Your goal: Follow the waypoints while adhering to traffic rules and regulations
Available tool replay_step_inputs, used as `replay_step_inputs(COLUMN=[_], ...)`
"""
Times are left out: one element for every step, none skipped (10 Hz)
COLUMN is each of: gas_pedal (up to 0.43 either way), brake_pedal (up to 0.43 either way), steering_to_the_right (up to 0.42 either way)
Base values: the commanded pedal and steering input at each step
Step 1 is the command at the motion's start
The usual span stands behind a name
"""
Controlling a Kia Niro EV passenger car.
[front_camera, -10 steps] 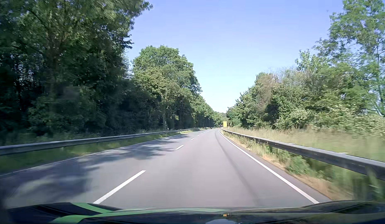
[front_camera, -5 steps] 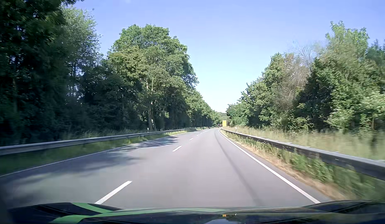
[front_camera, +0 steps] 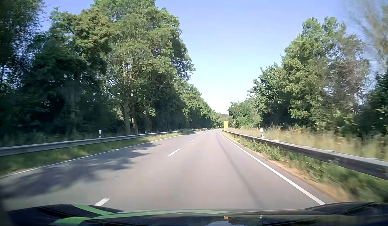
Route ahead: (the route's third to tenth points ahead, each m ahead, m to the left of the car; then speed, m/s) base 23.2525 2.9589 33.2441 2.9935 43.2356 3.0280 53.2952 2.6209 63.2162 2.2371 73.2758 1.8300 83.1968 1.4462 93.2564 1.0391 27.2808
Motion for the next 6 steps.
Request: replay_step_inputs(gas_pedal=[0.260,0.260,0.268,0.268,0.268,0.268], brake_pedal=[0.000,0.000,0.000,0.000,0.000,0.000], steering_to_the_right=[0.002,0.002,0.003,0.003,0.002,0.002])
